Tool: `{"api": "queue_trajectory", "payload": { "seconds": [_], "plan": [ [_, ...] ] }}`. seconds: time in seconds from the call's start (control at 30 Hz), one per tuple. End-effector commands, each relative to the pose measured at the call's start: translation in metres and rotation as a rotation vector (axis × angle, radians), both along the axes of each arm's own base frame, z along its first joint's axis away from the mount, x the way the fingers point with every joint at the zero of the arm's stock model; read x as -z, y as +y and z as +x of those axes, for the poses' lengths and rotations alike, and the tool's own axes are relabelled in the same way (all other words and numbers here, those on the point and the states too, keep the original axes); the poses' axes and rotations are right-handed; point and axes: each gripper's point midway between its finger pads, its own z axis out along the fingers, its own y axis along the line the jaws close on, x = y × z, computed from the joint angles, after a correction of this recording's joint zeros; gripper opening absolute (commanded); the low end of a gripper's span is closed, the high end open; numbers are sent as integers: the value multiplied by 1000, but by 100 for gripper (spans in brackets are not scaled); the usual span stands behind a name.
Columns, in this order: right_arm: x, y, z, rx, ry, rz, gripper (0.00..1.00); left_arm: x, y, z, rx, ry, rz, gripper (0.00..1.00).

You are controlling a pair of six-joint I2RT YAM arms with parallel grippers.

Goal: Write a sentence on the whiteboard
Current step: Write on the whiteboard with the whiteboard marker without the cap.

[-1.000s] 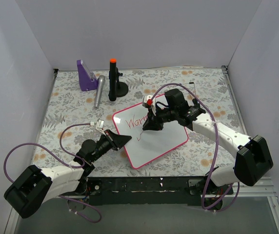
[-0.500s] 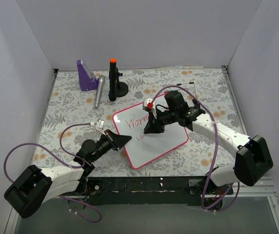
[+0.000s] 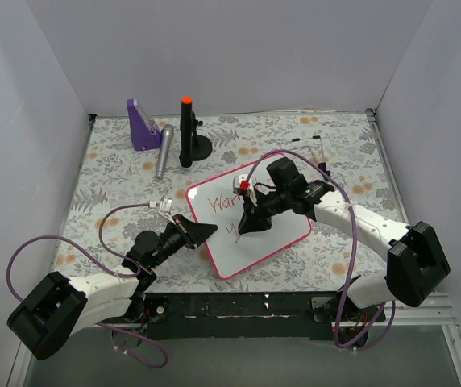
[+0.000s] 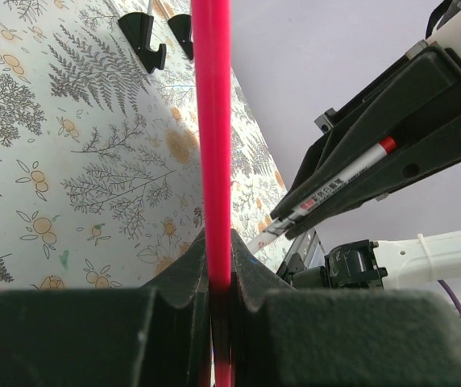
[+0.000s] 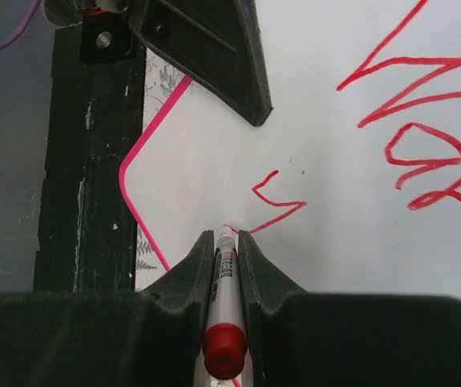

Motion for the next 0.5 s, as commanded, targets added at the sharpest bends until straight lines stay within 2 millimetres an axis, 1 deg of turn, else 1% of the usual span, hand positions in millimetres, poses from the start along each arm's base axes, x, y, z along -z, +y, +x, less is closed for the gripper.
{"api": "queue_trajectory", "payload": {
  "seconds": [0.0,0.1,0.2,0.27,0.37,0.47],
  "plan": [
    [3,9,-7,-46,1,2,1,-55,-1,-6,21,-161,-140,0],
    [5,13,-7,-48,16,-5,1,-53,0,-5,18,-158,-136,0],
    [-6,19,-1,-41,3,11,1,-54,-1,-6,20,-160,-139,0],
    [-19,23,5,-31,-21,30,1,-53,-1,-6,21,-157,-137,0],
    [-33,24,13,-16,-39,60,1,-51,-1,-5,21,-154,-134,0],
    [-46,21,21,-1,-36,94,1,-51,-1,-6,23,-154,-134,0]
  ]
}}
